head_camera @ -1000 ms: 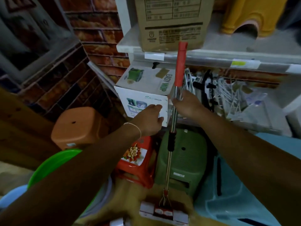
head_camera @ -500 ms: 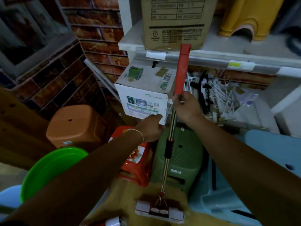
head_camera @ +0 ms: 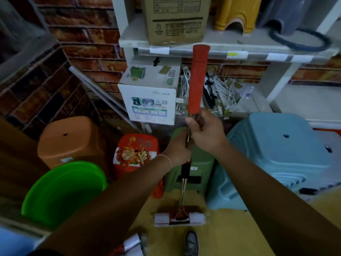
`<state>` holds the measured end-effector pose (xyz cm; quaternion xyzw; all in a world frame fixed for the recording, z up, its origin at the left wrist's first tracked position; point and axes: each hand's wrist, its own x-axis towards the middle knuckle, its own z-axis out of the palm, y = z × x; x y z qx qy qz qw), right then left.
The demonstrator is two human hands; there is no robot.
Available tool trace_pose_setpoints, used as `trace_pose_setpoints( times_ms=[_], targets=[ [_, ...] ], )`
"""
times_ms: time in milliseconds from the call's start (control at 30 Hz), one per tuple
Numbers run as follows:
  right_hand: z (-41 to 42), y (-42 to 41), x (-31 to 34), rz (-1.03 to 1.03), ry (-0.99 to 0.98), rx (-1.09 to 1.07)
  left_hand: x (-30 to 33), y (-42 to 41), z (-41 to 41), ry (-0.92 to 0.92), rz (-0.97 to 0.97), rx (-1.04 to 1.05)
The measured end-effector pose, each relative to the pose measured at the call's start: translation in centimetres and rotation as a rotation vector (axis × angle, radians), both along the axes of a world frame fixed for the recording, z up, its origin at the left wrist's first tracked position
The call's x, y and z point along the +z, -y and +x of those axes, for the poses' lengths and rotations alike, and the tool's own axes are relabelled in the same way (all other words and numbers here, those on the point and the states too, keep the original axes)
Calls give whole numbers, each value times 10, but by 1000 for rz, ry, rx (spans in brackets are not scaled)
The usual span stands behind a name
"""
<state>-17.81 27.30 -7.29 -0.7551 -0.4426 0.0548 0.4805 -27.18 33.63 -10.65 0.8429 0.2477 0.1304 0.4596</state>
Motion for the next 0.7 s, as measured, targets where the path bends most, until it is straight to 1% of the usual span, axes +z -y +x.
trace_pose_setpoints(
  times_ms=[167,367,500,600,700],
  targets=[
    [-33,16,2,-3,-7,-13,-6,11,-27,-28,4,-12],
    [-58,38,-7,27,-36,51,-14,31,-55,-70,8,32],
    [-71,63,-11,100,-17,43,-14,54,-62,-98,40,31],
    [-71,87,-11,73,-22,62,-15,79,-60,-97,97,43],
    [-66,121,-13,59,-43,104,-17,113,-58,-73,89,96]
  ],
)
